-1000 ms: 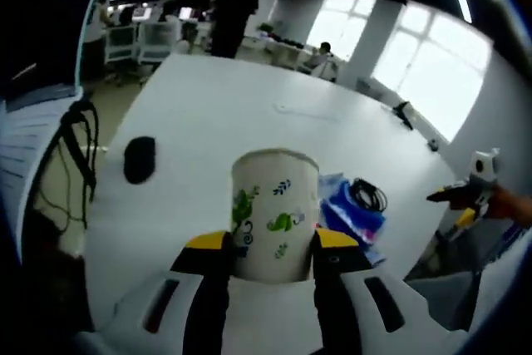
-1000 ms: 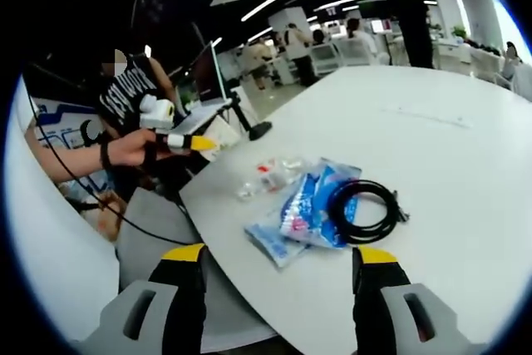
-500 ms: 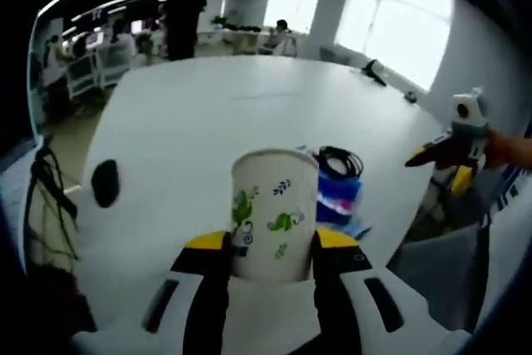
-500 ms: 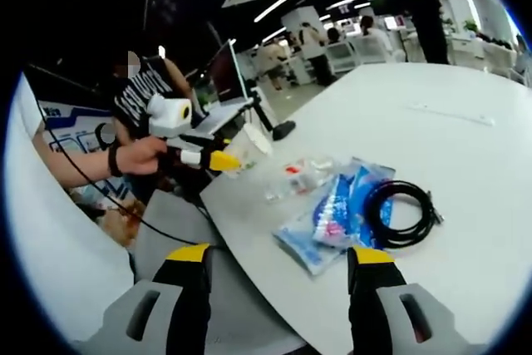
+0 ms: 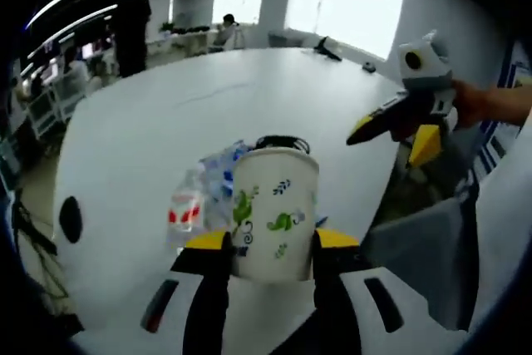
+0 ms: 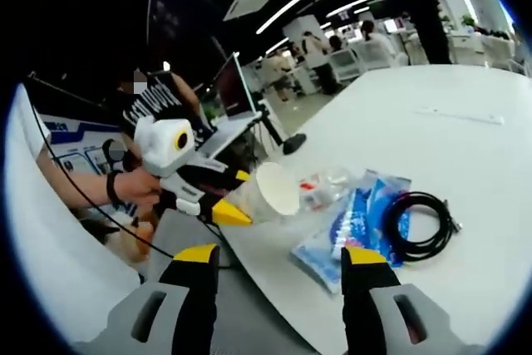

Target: Arrange the tabletop items into an orderly group along one side of the table until the central work area is clear of visible clutter.

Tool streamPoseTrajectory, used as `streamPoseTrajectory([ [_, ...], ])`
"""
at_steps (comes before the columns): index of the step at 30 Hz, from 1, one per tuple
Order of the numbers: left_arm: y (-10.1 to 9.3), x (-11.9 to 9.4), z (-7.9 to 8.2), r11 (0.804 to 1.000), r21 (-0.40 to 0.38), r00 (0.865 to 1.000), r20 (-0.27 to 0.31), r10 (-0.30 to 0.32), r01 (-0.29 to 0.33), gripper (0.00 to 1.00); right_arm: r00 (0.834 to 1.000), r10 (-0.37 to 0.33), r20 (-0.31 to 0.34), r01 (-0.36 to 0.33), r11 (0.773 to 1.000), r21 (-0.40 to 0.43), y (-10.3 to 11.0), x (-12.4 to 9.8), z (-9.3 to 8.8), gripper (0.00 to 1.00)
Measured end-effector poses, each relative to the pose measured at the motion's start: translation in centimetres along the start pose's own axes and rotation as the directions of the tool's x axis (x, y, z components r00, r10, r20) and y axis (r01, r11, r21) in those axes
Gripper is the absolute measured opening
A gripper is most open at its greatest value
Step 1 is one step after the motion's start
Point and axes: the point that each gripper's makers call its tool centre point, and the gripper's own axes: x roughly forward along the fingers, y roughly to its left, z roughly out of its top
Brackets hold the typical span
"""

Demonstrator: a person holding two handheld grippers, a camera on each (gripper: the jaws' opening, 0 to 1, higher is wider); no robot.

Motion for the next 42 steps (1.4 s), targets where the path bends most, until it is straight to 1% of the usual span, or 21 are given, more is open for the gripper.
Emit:
streamPoseTrajectory([
  [1,-0.8,0.1,0.1,0.999,0.035,1.0,-0.008,-0.005,0.006,0.38,1.0,0.01,0.0,-0.01,1.0,-0.001,0.3,0.1,0.0,0.59],
  [3,-1.9,0.3,0.2,0.998,0.059,1.0,-0.012,-0.021,0.022,0.38,1.0,0.019,-0.007,-0.019,1.0,-0.007,0.7,0.4,-0.2,0.58],
  [4,-2.8,0.4,0.4,0.996,0.078,0.999,-0.013,-0.038,0.039,0.38,1.0,0.027,-0.013,-0.027,1.0,-0.01,0.9,0.6,-0.4,0.57],
  [6,-4.0,0.7,0.5,0.994,0.087,0.998,-0.015,-0.058,0.059,0.38,0.999,0.041,-0.017,-0.041,0.999,-0.008,1.1,0.8,-0.6,0.55],
  [7,-4.5,0.7,0.6,0.992,0.101,0.997,-0.015,-0.073,0.074,0.38,0.999,0.048,-0.016,-0.048,0.999,-0.007,1.3,0.8,-0.6,0.54],
  [8,-5.3,0.8,0.7,0.987,0.131,0.996,-0.025,-0.086,0.089,0.38,0.998,0.059,-0.017,-0.059,0.998,-0.004,1.5,0.9,-0.6,0.53],
  [11,-6.3,1.2,0.7,0.976,0.183,0.993,-0.041,-0.11,0.115,0.38,0.996,0.084,-0.021,-0.084,0.996,0.006,2.1,1.1,-0.8,0.52],
  [14,-7.0,1.2,1.0,0.97,0.205,0.991,-0.041,-0.125,0.131,0.38,0.994,0.107,-0.025,-0.107,0.994,0.012,2.5,1.2,-1.0,0.46],
  [17,-7.3,1.3,1.4,0.96,0.243,0.99,-0.041,-0.135,0.141,0.38,0.992,0.121,-0.024,-0.12,0.992,0.024,2.8,1.3,-1.1,0.43],
  [21,-7.7,1.3,1.8,0.947,0.285,0.988,-0.045,-0.145,0.151,0.38,0.991,0.132,-0.015,-0.131,0.991,0.04,3.1,1.3,-1.2,0.36],
  [25,-7.9,1.3,1.9,0.935,0.316,0.987,-0.049,-0.151,0.159,0.38,0.99,0.143,-0.006,-0.143,0.988,0.053,3.3,1.3,-1.1,0.33],
  [26,-8.0,1.3,1.9,0.929,0.332,0.987,-0.051,-0.154,0.162,0.38,0.989,0.145,-0.006,-0.144,0.988,0.057,3.3,1.3,-1.1,0.33],
  [29,-8.2,1.3,2.0,0.924,0.342,0.985,-0.05,-0.164,0.171,0.38,0.989,0.147,-0.008,-0.146,0.987,0.065,3.3,1.3,-1.2,0.3],
  [32,-8.4,1.3,2.0,0.92,0.349,0.984,-0.053,-0.171,0.179,0.38,0.988,0.157,-0.003,-0.157,0.984,0.08,3.6,1.4,-1.2,0.24],
  [34,-8.5,1.4,1.9,0.914,0.361,0.983,-0.056,-0.178,0.186,0.38,0.987,0.161,0.0,-0.16,0.984,0.084,3.7,1.4,-1.2,0.18],
  [36,-8.6,1.5,1.9,0.912,0.363,0.982,-0.054,-0.182,0.19,0.38,0.987,0.163,0.002,-0.162,0.982,0.098,3.8,1.5,-1.2,0.13],
  [38,-8.8,1.5,2.0,0.91,0.368,0.981,-0.053,-0.188,0.194,0.38,0.987,0.161,0.002,-0.16,0.982,0.101,3.8,1.5,-1.2,0.11],
  [42,-9.0,1.5,1.9,0.905,0.376,0.98,-0.058,-0.191,0.199,0.38,0.984,0.179,0.003,-0.178,0.977,0.121,4.2,1.5,-1.2,0.08],
])
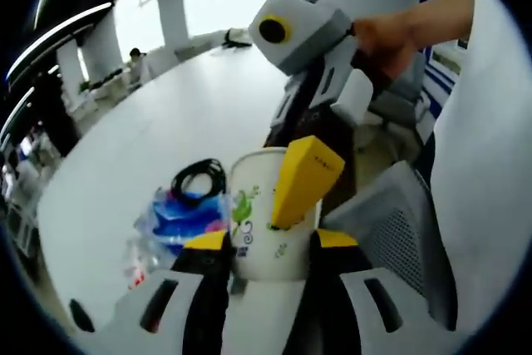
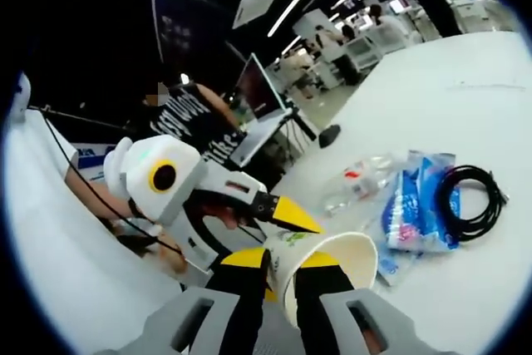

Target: Arrange the tabletop items into an orderly group along one side of the table until the central work area is clear of visible clutter.

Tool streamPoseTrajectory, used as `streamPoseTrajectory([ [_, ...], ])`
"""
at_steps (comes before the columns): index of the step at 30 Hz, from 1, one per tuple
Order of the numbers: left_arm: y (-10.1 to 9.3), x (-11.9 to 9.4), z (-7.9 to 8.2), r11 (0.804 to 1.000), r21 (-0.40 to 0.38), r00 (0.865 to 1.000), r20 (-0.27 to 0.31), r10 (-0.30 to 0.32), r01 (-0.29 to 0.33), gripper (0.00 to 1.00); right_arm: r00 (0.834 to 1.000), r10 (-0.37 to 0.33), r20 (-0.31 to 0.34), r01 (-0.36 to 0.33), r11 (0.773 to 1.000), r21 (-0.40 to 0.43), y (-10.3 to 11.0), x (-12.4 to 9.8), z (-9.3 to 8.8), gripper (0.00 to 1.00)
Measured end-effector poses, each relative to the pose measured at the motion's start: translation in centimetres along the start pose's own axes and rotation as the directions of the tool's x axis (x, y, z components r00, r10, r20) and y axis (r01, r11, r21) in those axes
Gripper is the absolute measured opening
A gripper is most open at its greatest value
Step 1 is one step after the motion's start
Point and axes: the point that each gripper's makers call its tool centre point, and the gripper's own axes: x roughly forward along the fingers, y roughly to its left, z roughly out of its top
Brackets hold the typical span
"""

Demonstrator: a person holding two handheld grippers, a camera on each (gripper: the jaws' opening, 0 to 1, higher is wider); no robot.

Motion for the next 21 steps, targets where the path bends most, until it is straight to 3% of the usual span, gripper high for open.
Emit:
streamPoseTrajectory([
  [10,-0.05,-0.03,0.24,1.0,0.005,1.0,-0.001,0.0,0.0,0.38,1.0,0.028,0.014,-0.029,0.999,0.029,0.81,0.24,0.06,0.01],
  [21,-0.05,0.17,0.04,1.0,0.018,1.0,-0.012,0.01,-0.01,0.38,1.0,0.014,0.024,-0.015,0.999,0.048,0.53,0.25,-0.23,0.0],
])
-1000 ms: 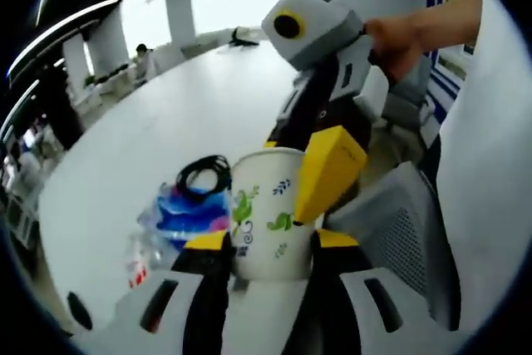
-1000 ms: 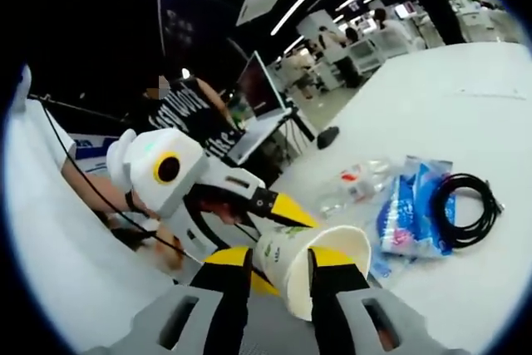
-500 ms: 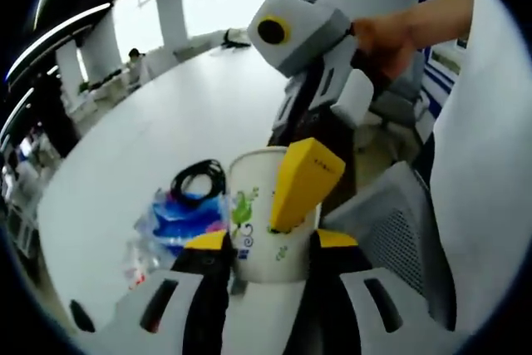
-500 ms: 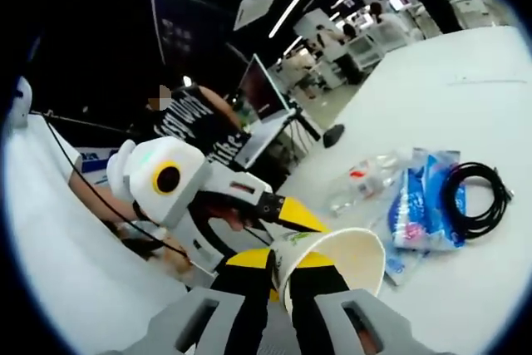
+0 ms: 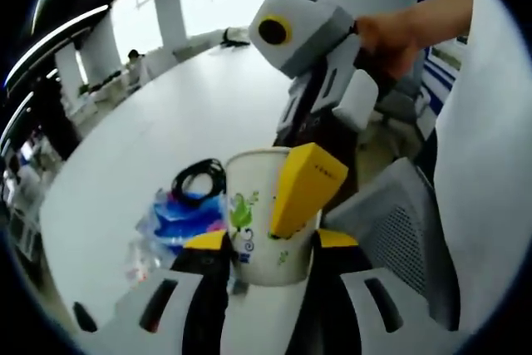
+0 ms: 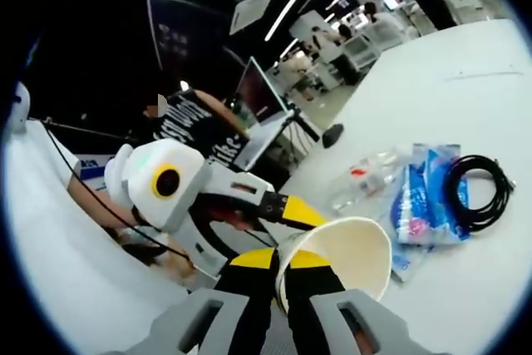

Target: Arrange the tabletop items into an orderly group along one side of the table until the central work area is clear of visible clutter.

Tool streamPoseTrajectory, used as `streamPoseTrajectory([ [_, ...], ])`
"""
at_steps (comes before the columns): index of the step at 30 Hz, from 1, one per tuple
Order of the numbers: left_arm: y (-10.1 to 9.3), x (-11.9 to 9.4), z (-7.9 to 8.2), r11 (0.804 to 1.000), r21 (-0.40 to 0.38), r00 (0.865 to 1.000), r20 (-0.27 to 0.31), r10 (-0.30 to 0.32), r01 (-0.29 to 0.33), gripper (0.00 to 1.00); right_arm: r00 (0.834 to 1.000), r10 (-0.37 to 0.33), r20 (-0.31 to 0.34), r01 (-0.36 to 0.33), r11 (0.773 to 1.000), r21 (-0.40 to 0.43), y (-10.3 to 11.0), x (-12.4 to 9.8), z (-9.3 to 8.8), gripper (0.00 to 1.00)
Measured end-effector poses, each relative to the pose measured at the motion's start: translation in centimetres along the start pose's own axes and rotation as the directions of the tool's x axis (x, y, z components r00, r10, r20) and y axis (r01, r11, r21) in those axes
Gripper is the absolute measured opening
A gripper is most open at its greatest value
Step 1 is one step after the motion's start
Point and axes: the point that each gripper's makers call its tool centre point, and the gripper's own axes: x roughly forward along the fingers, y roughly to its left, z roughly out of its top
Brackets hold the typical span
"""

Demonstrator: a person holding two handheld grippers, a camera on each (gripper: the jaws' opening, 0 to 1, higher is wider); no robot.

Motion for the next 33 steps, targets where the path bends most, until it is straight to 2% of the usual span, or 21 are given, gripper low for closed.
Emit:
streamPoseTrajectory([
  [7,0.1,0.0,-0.1,1.0,-0.006,1.0,-0.004,0.005,-0.005,0.38,1.0,-0.006,-0.003,0.006,1.0,0.004,0.0,0.1,-0.2,0.0],
  [14,0.2,-0.1,-0.4,1.0,-0.013,1.0,-0.009,0.013,-0.013,0.37,0.998,-0.042,-0.047,0.041,0.999,-0.016,-0.6,0.1,-1.1,0.0],
  [22,0.4,-0.4,-0.6,0.999,-0.028,1.0,-0.011,0.018,-0.018,0.37,0.998,-0.063,-0.032,0.063,0.998,0.003,-1.5,-0.3,-1.0,0.0],
  [27,0.9,-0.9,-0.6,0.996,-0.075,0.999,0.007,0.039,-0.038,0.36,0.996,-0.085,-0.022,0.085,0.996,0.018,-2.4,-1.0,-0.7,0.0],
  [33,2.1,-1.6,-1.1,0.988,-0.129,0.995,0.02,0.093,-0.089,0.36,0.994,-0.104,-0.011,0.104,0.994,0.027,-3.0,-1.5,-0.5,0.0],
])
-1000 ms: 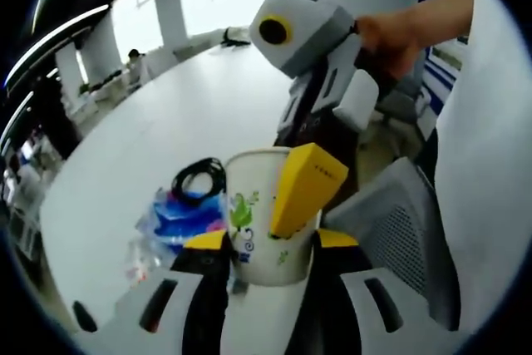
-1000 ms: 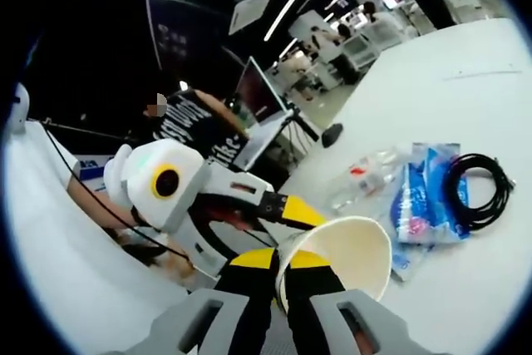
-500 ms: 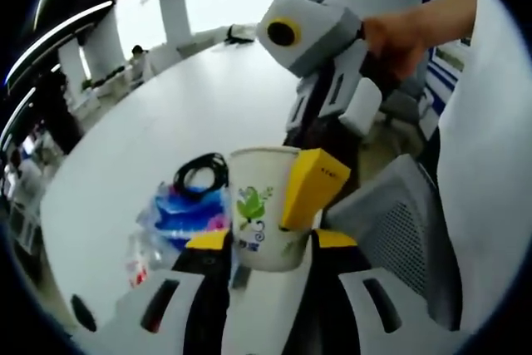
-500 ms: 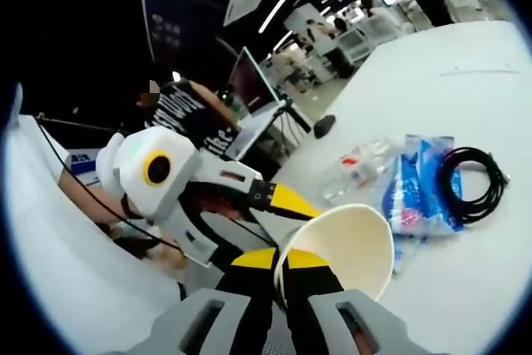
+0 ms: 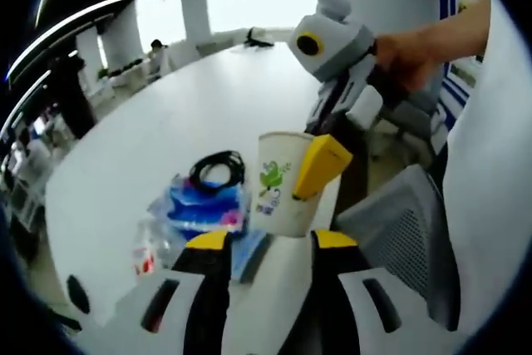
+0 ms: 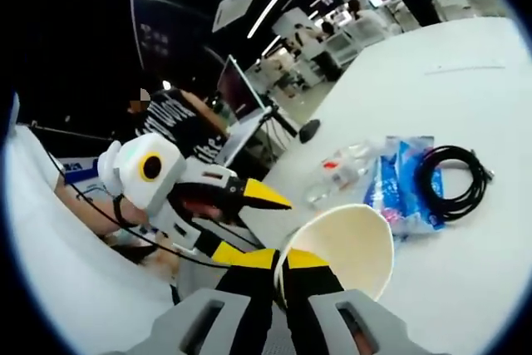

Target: Arrange the tabletop items into an orderly group along one side of the table until the central work area is clear of visible clutter.

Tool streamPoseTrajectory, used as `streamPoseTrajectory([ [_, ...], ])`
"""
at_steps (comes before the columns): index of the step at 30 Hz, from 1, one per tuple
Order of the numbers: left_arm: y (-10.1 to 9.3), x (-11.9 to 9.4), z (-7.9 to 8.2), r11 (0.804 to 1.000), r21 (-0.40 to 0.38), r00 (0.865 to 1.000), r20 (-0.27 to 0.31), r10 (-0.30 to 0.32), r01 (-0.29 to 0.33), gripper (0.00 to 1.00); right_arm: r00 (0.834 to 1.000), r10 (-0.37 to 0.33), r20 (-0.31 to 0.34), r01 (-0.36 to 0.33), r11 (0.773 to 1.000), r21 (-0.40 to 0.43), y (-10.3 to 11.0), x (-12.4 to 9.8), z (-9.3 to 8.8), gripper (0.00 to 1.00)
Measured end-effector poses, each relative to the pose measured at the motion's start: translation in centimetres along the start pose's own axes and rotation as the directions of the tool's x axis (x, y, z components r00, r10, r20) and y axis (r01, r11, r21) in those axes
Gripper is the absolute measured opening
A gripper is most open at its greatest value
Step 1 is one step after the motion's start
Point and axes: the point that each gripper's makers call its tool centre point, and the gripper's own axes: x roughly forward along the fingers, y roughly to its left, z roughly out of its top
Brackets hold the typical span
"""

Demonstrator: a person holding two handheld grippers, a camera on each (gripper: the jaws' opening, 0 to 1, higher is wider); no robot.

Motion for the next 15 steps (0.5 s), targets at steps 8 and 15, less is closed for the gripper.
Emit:
streamPoseTrajectory([
  [8,2.2,-1.0,-0.3,0.992,-0.106,0.997,0.033,0.066,-0.062,0.37,1.0,-0.016,0.008,0.015,1.0,0.025,-0.6,-0.5,-0.2,0.0],
  [15,4.6,-2.2,-0.8,0.971,-0.21,0.989,0.06,0.132,-0.117,0.37,0.999,-0.032,0.015,0.031,0.999,0.037,-1.2,-0.9,-0.1,0.0],
])
